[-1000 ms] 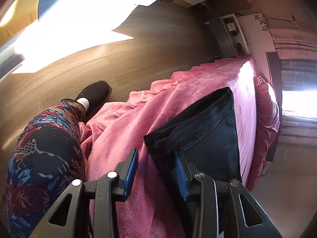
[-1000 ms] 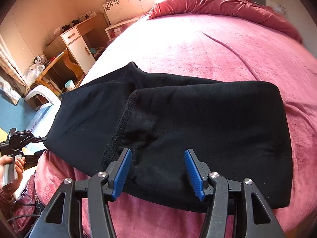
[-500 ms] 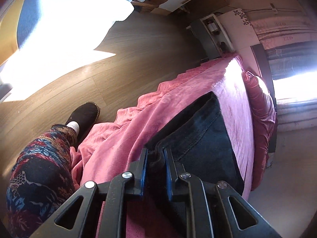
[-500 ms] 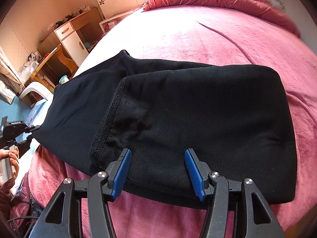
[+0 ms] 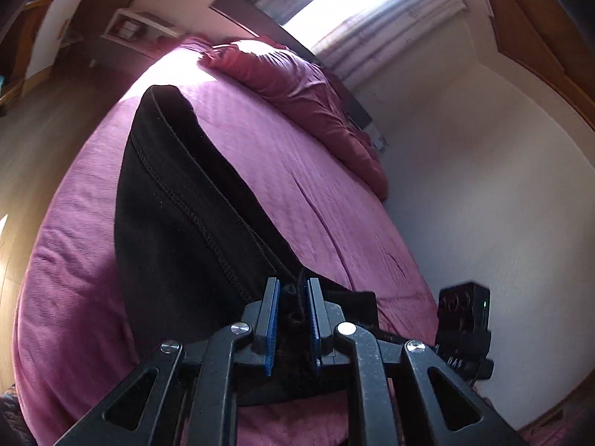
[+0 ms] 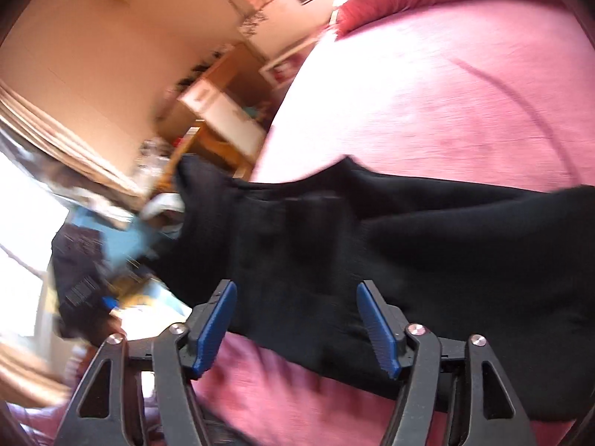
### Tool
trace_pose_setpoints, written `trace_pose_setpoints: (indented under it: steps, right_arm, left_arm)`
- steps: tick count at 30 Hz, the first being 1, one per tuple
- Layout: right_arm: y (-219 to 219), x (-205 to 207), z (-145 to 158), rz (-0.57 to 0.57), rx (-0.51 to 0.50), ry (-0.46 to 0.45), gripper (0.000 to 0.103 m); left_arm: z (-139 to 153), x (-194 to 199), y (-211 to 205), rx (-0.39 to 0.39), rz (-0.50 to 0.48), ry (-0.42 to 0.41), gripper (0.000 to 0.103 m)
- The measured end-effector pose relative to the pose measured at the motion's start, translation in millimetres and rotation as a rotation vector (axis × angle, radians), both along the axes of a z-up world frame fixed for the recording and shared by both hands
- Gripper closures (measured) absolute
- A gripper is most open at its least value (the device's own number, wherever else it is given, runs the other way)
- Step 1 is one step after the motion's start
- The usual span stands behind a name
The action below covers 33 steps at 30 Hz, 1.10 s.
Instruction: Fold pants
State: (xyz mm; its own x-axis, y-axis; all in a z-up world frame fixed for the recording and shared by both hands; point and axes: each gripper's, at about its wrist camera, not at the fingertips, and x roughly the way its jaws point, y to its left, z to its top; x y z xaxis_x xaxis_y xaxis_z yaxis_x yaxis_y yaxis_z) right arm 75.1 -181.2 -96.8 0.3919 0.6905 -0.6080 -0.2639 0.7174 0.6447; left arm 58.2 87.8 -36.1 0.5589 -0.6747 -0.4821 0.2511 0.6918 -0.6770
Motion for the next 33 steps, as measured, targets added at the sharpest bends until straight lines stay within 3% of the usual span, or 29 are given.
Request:
trace_pose_setpoints:
  steps: [3,7,8,9,12,13,16,18,21,22,23,25,28,33]
  right_arm:
    - [15,25,9,0.056,0.066,0.016,0.028]
    - [47,57,11,0.135,0.014,0.034,0.027]
    - [56,63,9,0.147,-0.008,0.047,0.027]
    - [66,69,5,0.168,-0.035,0.061,0.028]
    - [92,80,-14,0.226,-0.101,0.1,0.046]
    - [100,82,-21,0.256,-0.12,0.122,0.059]
    - [110,89,-40,0.249,-0.207,0.151,0.082]
    - [108,94,-48,0.232,-0.203,0.169,0.084]
    - [97,95,-53,0.202,-0.161,0.207,0.079]
    - [92,96,-51,0.191,-0.144,0.215,0.064]
    - [87,96,-51,0.176,-0.121,0.221,0.041]
    - [72,96,-46,0.122,-0.078,0.211,0.028]
    - [58,93,-41,0.085,-0.028,0.221,0.028]
    - [61,89,-62,0.09,-0.061,0.252,0.028]
  left_arm:
    - [0,-2,-29,0.046,-0.091,-0.014,0.089]
    - [0,-6,-54,0.084,-0.166,-0.024,0.091]
    - [-1,-6,-58,0.085,-0.181,-0.022,0.092]
    - [-1,-6,-63,0.081,-0.2,-0.02,0.102]
    - [0,-8,-77,0.099,-0.236,-0.033,0.102]
    - [0,-8,-80,0.107,-0.25,-0.033,0.102]
    - [1,-9,-85,0.126,-0.267,-0.035,0.103]
    - [3,-12,-80,0.128,-0.298,-0.036,0.102]
    - [8,-17,-62,0.159,-0.31,-0.037,0.099]
    - [9,-18,-51,0.166,-0.292,-0.032,0.099]
    - [8,-17,-42,0.165,-0.268,-0.016,0.097]
    - [5,-14,-17,0.168,-0.175,0.025,0.096]
    - [-8,-10,24,0.137,-0.029,0.086,0.096]
    - [-34,1,67,0.091,0.139,0.177,0.095]
